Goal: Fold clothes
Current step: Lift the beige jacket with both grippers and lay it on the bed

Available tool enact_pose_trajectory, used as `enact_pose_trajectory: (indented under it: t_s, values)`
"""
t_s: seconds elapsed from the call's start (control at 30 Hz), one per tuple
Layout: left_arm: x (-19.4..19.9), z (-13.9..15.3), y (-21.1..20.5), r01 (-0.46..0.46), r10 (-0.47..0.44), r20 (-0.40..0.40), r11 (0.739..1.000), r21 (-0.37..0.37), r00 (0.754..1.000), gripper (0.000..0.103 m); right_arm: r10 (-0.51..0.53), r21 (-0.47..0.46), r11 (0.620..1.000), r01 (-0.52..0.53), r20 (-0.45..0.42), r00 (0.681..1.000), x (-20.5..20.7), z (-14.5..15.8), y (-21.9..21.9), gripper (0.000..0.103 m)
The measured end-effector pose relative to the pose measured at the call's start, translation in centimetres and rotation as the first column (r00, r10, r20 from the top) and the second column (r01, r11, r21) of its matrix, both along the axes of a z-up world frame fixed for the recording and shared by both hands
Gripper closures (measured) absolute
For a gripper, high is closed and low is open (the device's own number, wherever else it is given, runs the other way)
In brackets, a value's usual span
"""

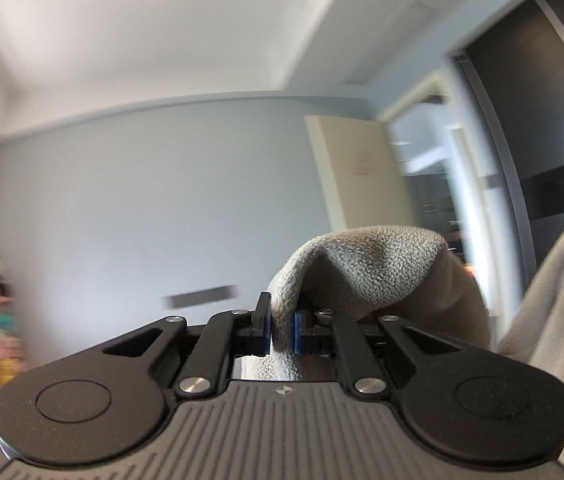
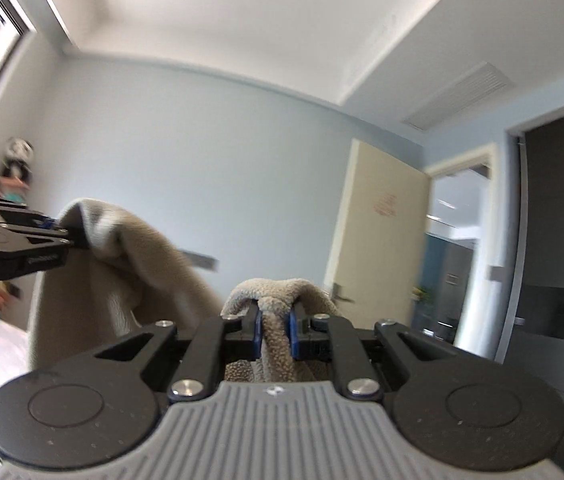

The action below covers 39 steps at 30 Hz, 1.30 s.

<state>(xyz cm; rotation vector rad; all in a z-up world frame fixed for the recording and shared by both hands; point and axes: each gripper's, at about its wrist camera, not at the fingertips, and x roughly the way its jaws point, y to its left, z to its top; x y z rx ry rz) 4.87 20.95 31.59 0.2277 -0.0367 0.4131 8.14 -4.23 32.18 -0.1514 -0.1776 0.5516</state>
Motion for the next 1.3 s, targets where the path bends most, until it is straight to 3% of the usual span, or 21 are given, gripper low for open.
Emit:
enact_pose_trajectory:
  t_s: [0.13, 0.23, 0.37, 0.43, 0.53, 0.63, 0.73, 0.87, 0.97, 1.07, 1.2, 1.3]
  values:
    - [-5.8, 0.8, 6.6, -0.172, 0.173, 0.015, 0.984, -0.054, 0.985, 0.095, 0.117, 0.046, 0.992, -0.118, 0.008, 0.993, -2.5, 1.5, 5.0, 0.088]
    - [-9.0, 0.8, 10.1, -0.315, 0.318, 0.048, 0.947, -0.056, 0.947, 0.095, 0.165, 0.070, 0.983, -0.169, 0.053, 0.985, -4.5, 2.7, 8.2, 0.089]
    - [-13.6, 1.7, 14.5, -0.469, 0.477, 0.098, 0.878, -0.099, 0.873, 0.095, 0.200, 0.103, 0.972, -0.209, 0.098, 0.975, -6.5, 4.7, 11.8, 0.088]
    - [-15.1, 1.1, 16.1, -0.544, 0.550, 0.077, 0.834, -0.090, 0.832, 0.095, 0.193, 0.088, 0.975, -0.202, 0.107, 0.975, -6.6, 5.1, 13.2, 0.088]
    - [-14.7, -2.2, 18.2, -0.621, 0.621, -0.016, 0.783, -0.035, 0.784, 0.095, 0.211, 0.017, 0.977, -0.212, 0.037, 0.977, -3.8, 2.8, 14.8, 0.088]
    - [-15.7, -6.1, 20.5, -0.653, 0.644, -0.123, 0.756, -0.048, 0.755, 0.095, 0.225, -0.063, 0.971, -0.232, -0.105, 0.969, -0.4, -2.8, 15.9, 0.088]
    - [-17.3, -10.9, 22.9, -0.686, 0.653, -0.256, 0.725, -0.061, 0.713, 0.095, 0.214, -0.122, 0.960, -0.254, -0.272, 0.938, 1.7, -10.9, 16.0, 0.089]
    - [-19.0, -18.1, 24.5, -0.722, 0.633, -0.441, 0.690, -0.051, 0.636, 0.095, 0.164, -0.160, 0.946, -0.282, -0.514, 0.842, 3.6, -22.7, 14.9, 0.089]
    - [-19.7, -22.7, 26.0, -0.739, 0.599, -0.561, 0.673, -0.034, 0.572, 0.095, 0.113, -0.177, 0.942, -0.286, -0.634, 0.765, 3.6, -29.6, 13.5, 0.089]
    - [-20.5, -26.4, 26.2, -0.745, 0.542, -0.662, 0.666, -0.038, 0.518, 0.095, 0.063, -0.219, 0.928, -0.301, -0.704, 0.708, 2.3, -33.3, 12.8, 0.089]
    - [-21.6, -30.1, 26.8, -0.764, 0.489, -0.751, 0.644, -0.032, 0.444, 0.095, 0.014, -0.247, 0.906, -0.344, -0.795, 0.607, 0.5, -36.5, 12.4, 0.088]
    - [-22.1, -32.0, 26.9, -0.769, 0.475, -0.774, 0.639, -0.025, 0.419, 0.094, -0.020, -0.251, 0.904, -0.346, -0.833, 0.553, -0.2, -39.9, 11.3, 0.088]
